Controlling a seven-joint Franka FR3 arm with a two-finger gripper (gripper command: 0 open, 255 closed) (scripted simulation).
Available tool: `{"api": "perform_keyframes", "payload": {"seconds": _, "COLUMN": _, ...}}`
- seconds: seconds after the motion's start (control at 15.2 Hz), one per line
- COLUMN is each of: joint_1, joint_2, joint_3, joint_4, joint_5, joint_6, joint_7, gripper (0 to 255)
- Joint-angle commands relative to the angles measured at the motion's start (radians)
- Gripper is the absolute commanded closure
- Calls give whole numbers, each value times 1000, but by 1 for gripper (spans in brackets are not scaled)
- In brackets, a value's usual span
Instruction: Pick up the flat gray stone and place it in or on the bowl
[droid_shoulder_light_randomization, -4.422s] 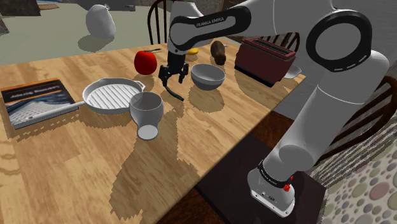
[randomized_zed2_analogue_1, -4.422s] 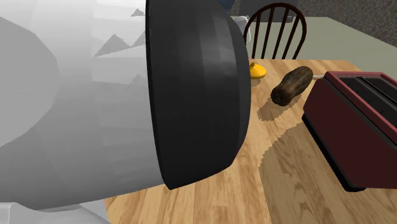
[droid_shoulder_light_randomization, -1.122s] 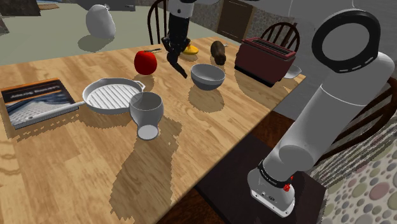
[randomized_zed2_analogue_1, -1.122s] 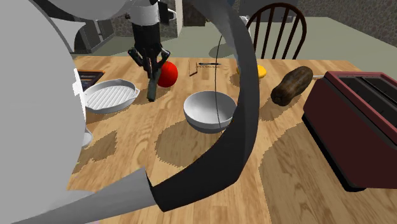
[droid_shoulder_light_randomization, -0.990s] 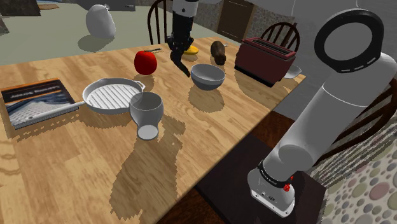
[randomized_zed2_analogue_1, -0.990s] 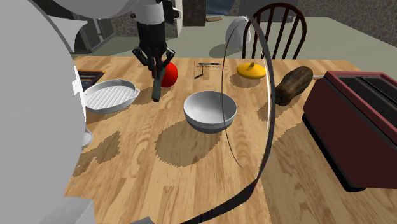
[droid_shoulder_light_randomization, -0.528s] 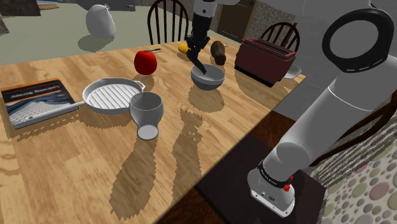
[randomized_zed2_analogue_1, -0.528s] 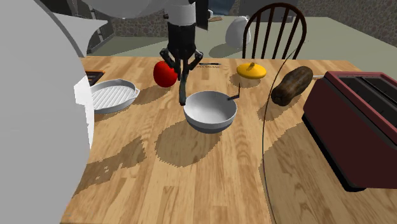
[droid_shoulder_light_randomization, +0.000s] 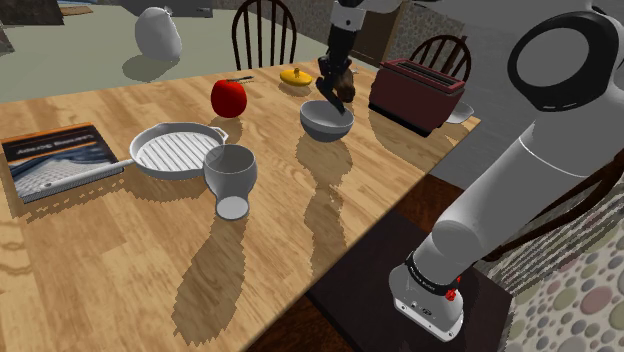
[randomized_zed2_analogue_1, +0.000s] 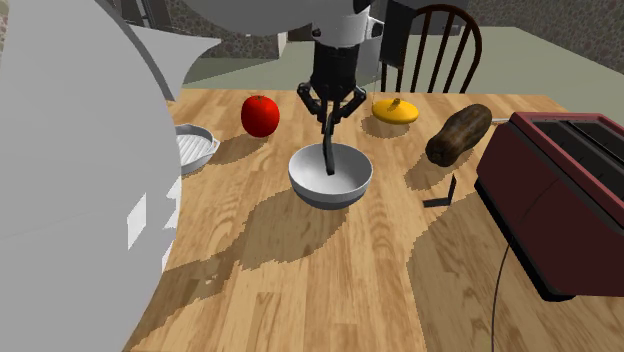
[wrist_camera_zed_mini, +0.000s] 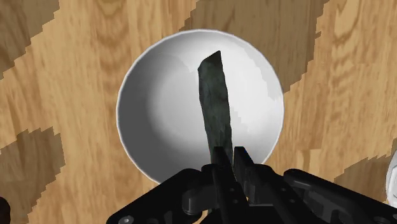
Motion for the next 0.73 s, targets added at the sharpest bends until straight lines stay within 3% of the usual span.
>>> {"api": "perform_keyframes", "payload": {"seconds": 0.0, "joint_1": -3, "joint_2": 0, "joint_3": -3, "joint_4": -23, "joint_5": 0, "joint_6": 22, "joint_7": -8, "gripper": 255}}
{"api": "perform_keyframes", "payload": {"seconds": 0.66, "joint_1": -2, "joint_2": 5, "joint_3": -3, "joint_4": -152, "joint_5": 2, "joint_6": 156, "joint_7": -16, "gripper": 255}}
